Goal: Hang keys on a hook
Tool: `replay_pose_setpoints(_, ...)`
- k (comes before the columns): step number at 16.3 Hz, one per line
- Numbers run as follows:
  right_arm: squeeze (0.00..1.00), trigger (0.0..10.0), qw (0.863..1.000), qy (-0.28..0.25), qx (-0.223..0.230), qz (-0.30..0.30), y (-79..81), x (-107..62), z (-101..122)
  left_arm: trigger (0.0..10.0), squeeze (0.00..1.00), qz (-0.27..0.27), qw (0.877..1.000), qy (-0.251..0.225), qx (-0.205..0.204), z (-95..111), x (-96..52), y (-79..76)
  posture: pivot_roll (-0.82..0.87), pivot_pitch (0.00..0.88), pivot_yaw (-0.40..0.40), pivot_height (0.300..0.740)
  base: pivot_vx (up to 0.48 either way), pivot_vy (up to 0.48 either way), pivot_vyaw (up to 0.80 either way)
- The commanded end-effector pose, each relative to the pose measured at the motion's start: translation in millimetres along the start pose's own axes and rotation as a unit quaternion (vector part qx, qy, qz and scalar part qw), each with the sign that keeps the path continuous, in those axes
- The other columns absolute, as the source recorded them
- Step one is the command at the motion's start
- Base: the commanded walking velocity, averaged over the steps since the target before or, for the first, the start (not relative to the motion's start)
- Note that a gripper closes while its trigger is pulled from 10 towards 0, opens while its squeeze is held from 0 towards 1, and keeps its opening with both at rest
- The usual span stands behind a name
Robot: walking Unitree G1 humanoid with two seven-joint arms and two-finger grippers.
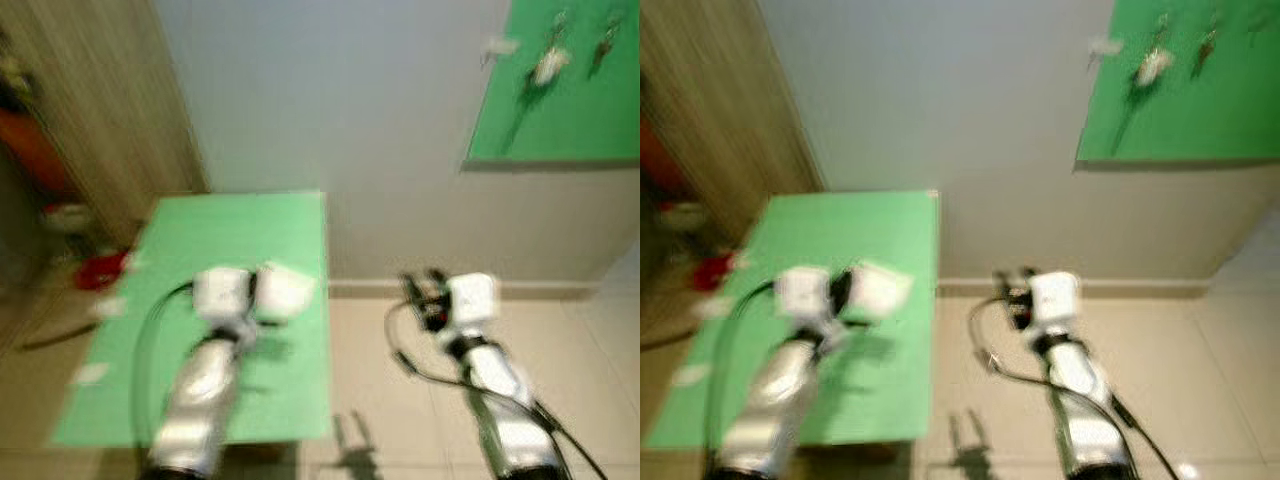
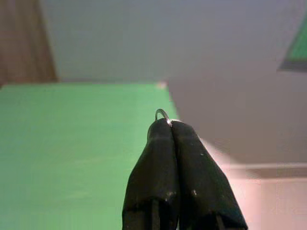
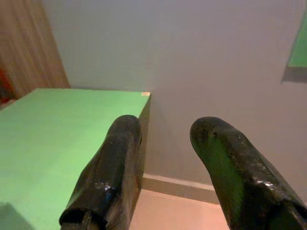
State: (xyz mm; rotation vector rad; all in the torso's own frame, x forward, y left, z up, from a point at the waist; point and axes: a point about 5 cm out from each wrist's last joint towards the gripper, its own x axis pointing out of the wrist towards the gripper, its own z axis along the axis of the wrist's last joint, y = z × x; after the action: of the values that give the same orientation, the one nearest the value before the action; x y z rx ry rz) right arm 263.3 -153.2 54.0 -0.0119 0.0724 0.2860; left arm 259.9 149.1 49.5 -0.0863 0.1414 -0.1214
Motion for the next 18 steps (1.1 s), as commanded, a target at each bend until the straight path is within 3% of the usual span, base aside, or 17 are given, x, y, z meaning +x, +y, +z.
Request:
replay_pose_setpoints(1,0.0,10.0,1.0,0.004,-0.008,-0.006,-10.7,-1.0,2,0.0,0.0,-0.007,1.0,-0.007,-0.003,1,1.5,-9.1,-0.19,0.007,0.032,0.727,0.262,-0.398,0.0)
replay_pose_setpoints(4,0.0,10.0,1.0,0.001,-0.005,-0.015,-14.4,2.1,4,0.0,0.0,-0.031,0.999,-0.011,0.02,5,6.3,-17.7,-0.19,0.0,0.04,0.727,0.265,-0.398,0.0)
replay_pose_setpoints(8,0.0,10.0,1.0,-0.001,0.007,-0.009,-2.2,3.2,1,0.0,0.0,-0.074,0.996,-0.029,0.051,14,11.0,-23.5,-0.2,0.0,0.07,0.727,0.066,-0.413,0.0)
replay_pose_setpoints(12,0.0,10.0,1.0,-0.001,0.009,-0.026,-6.1,1.5,-2,0.0,0.0,-0.104,0.993,-0.029,0.05,17,18.1,-23.3,-0.22,0.0,0.095,0.727,0.0,-0.423,0.0)
replay_pose_setpoints(18,0.0,10.0,0.999,0.001,0.003,-0.036,-4.9,-2.1,-7,0.0,0.0,-0.136,0.989,-0.027,0.049,20,24.0,-27.4,-0.25,0.0,0.121,0.727,0.164,-0.41,-0.59)
